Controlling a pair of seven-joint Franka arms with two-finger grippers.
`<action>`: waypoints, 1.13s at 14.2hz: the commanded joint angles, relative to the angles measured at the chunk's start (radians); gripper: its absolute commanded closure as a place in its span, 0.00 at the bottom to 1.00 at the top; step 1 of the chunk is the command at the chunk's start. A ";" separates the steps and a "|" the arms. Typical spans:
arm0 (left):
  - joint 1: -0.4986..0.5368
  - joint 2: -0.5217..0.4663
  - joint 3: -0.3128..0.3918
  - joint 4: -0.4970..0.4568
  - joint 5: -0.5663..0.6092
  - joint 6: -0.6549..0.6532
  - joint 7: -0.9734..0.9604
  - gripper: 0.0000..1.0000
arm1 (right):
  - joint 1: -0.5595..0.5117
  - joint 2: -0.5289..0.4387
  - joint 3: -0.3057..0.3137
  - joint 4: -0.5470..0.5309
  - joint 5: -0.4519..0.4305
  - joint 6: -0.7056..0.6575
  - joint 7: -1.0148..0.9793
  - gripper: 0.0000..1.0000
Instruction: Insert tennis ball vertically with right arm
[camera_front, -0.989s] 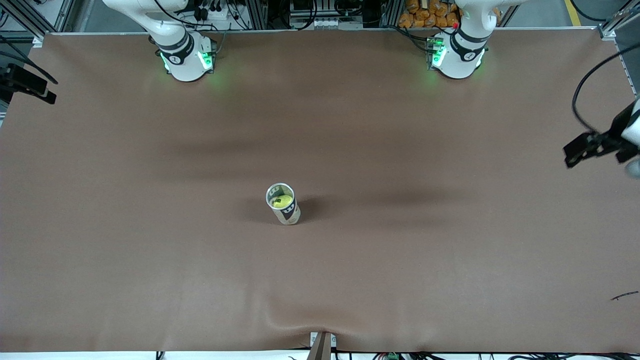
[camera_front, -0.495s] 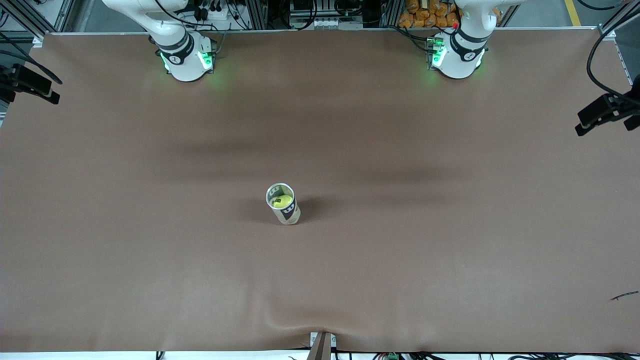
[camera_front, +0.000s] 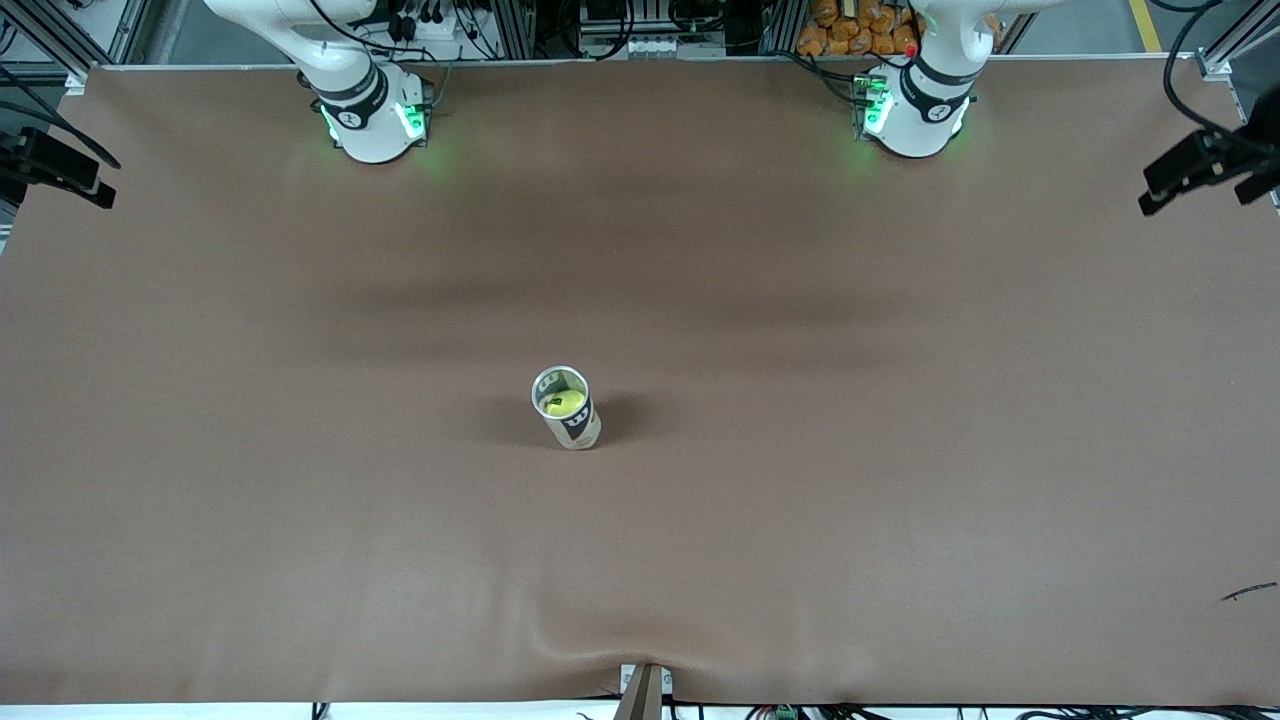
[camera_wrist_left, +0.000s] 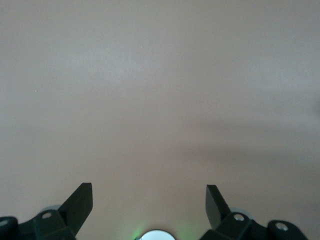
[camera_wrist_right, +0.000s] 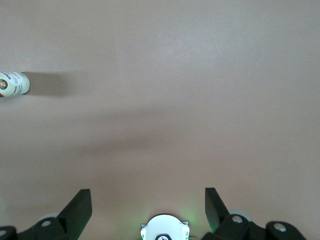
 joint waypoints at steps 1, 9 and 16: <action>-0.042 -0.043 0.007 -0.021 -0.015 -0.028 0.018 0.00 | -0.002 0.009 -0.002 0.032 -0.012 -0.011 0.014 0.00; -0.084 -0.024 0.008 -0.014 -0.002 -0.004 0.058 0.00 | -0.002 0.009 -0.004 0.032 -0.011 -0.017 0.014 0.00; -0.102 -0.006 0.019 -0.003 -0.015 0.006 0.052 0.00 | -0.002 0.011 -0.004 0.033 -0.006 -0.015 0.004 0.00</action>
